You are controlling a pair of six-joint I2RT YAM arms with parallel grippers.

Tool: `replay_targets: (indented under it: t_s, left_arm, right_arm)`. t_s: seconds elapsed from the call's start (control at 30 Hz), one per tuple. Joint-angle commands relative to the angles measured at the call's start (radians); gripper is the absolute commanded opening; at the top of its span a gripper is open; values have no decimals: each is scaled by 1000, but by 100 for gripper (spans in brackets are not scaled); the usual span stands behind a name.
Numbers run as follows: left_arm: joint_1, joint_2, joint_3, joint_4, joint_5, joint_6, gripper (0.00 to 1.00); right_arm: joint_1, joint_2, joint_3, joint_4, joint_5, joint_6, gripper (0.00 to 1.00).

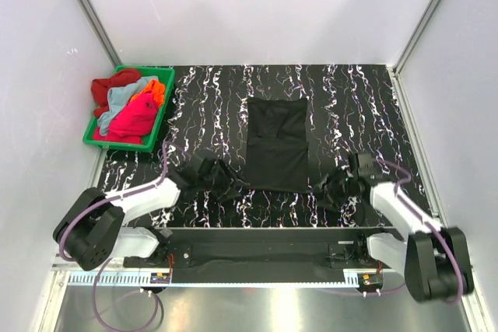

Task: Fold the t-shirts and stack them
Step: Fold the tshirt

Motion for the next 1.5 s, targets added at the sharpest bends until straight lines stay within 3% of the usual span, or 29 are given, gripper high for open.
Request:
replay_targets:
  t_s: [0.0, 0.13, 0.47, 0.7, 0.93, 1.47]
  left_arm:
    - [-54, -35, -56, 157, -143, -167, 56]
    - [-71, -17, -136, 237, -157, -248, 56]
    - [-105, 92, -162, 305, -208, -394, 52]
    - [-114, 102, -150, 260, -275, -445, 50]
    - [-113, 155, -153, 279, -267, -474, 49]
    - [-93, 218, -121, 286, -257, -480, 32]
  right_arm:
    - [49, -111, -107, 147, 66, 258, 57]
    - [62, -137, -223, 249, 79, 361, 54]
    - [94, -76, -244, 305, 142, 427, 50]
    - [99, -27, -244, 328, 162, 438, 49]
    - [100, 25, -226, 342, 166, 441, 43]
    - [100, 74, -212, 348, 183, 435, 39]
